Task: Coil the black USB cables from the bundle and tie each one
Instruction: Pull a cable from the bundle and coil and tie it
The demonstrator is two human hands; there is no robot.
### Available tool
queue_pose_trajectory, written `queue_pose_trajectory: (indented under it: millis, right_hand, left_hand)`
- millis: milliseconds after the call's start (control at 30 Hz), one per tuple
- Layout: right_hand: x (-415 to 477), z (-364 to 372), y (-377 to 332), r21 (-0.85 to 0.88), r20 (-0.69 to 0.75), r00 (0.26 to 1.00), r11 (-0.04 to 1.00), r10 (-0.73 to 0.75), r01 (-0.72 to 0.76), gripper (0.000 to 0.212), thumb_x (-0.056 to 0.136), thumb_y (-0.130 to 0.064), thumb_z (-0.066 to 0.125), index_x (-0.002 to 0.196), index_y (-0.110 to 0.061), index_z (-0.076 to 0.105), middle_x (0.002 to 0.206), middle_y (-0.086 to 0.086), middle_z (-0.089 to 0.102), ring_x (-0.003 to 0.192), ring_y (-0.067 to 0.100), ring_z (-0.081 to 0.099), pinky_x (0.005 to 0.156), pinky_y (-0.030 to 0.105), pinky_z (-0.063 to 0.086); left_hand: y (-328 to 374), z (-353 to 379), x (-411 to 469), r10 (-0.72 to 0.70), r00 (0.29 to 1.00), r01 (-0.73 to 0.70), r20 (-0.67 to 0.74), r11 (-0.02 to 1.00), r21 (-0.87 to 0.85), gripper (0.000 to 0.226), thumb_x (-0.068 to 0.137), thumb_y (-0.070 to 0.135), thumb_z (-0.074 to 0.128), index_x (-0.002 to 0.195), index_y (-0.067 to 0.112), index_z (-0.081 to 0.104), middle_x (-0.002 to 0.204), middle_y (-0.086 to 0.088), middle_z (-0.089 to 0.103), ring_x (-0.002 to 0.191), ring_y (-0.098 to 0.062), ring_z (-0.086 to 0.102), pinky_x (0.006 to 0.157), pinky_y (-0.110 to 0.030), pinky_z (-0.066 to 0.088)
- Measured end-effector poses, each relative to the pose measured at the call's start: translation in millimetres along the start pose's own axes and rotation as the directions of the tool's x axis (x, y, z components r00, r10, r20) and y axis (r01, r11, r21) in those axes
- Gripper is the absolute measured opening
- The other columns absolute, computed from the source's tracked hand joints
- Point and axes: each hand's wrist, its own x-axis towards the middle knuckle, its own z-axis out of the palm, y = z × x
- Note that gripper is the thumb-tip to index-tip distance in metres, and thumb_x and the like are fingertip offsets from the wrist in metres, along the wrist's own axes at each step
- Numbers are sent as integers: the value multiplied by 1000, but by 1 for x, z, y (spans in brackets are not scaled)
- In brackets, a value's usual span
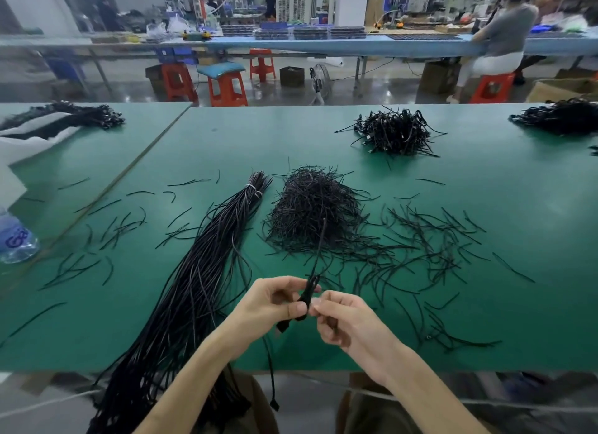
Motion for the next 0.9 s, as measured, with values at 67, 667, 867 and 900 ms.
queue_pose_trajectory:
  millis: [67,667,867,900]
  right_hand:
    - [0,2,0,127,34,999,991,25,-30,13,90,-9,67,77,-7,64,73,7,56,52,13,42,47,21,29]
    - [8,-9,1,-122,-75,997,992,27,-36,18,102,-29,60,97,-16,71,87,0,64,77,18,64,64,29,51]
    - [12,-12,-8,-153,-136,990,988,-43,22,25,99,-37,64,100,-12,67,70,-5,47,57,9,43,47,23,26]
    - [13,-13,-9,-167,-157,986,986,-51,25,24,99,-35,64,94,-12,65,67,-5,46,55,9,42,47,23,25]
  left_hand:
    - [1,1,2,94,994,-94,-48,996,2,31,83,-4,79,95,25,79,97,-19,62,90,-40,62,85,-36,52]
    - [-10,9,14,448,889,-352,-99,804,479,39,83,-7,75,77,31,80,116,7,59,110,-19,56,100,-24,44]
    - [-11,17,20,423,904,-357,-66,830,428,31,92,1,71,97,31,73,100,9,69,97,-19,67,84,-28,53]
    - [-10,15,21,403,911,-336,-85,846,413,28,94,6,70,100,33,71,101,10,71,97,-19,68,85,-28,54]
